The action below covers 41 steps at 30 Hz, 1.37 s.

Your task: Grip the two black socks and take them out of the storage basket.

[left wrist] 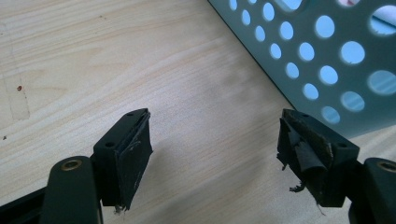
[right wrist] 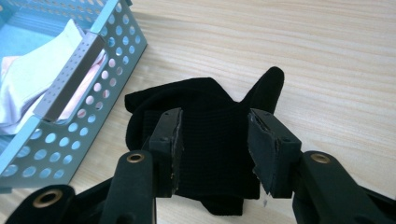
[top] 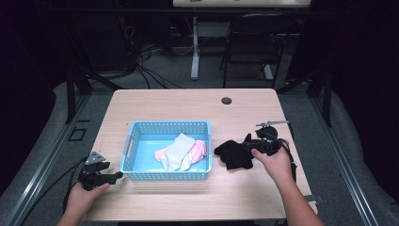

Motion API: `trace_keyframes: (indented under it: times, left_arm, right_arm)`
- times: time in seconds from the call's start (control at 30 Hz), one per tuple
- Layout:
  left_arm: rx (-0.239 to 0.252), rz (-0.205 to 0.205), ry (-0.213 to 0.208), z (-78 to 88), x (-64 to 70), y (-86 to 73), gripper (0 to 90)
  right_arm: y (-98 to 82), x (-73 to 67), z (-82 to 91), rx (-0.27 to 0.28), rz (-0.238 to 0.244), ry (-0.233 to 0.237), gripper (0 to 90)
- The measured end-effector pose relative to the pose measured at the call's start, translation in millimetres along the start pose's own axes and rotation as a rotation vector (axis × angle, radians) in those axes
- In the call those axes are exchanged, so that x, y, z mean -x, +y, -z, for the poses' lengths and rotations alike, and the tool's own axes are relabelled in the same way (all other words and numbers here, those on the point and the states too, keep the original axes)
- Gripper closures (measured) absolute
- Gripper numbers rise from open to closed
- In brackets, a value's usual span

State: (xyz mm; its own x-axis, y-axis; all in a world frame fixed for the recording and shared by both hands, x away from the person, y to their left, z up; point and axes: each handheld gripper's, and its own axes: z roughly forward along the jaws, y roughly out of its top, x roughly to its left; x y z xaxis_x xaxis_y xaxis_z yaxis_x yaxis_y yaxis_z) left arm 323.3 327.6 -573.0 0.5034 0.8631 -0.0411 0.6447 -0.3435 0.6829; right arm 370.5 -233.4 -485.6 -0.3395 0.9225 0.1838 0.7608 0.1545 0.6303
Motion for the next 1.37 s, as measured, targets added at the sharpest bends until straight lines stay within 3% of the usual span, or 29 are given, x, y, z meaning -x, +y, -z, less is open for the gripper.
trace_keyframes:
  times: [0.63, 0.93, 1.1, 1.2, 1.37]
  left_arm:
    - [0.004, 0.004, 0.0, 0.4, 0.7, -0.2, 25.8]
    - [0.0, 0.005, -0.001, 0.2, 0.7, -0.4, 25.8]
    - [-0.003, -0.005, 0.0, -0.5, 0.8, -0.3, 25.8]
    - [0.0, -0.002, -0.001, -0.1, 0.7, -0.3, 25.8]
    - [0.003, -0.003, -0.004, 0.5, 0.5, 0.5, 25.8]
  right_arm:
    - [-12.2, -25.4, 7.0, 0.02, 0.083, 0.012, 56.9]
    - [-36.0, -39.2, -10.0, 0.006, 0.124, -0.005, 57.3]
    - [-50.4, -46.3, -20.4, 0.017, 0.129, 0.025, 57.2]
    - [-57.5, -48.5, -24.5, 0.027, 0.14, -0.003, 57.2]
    - [-66.3, -42.5, -22.5, 0.093, 0.124, -0.058, 52.7]
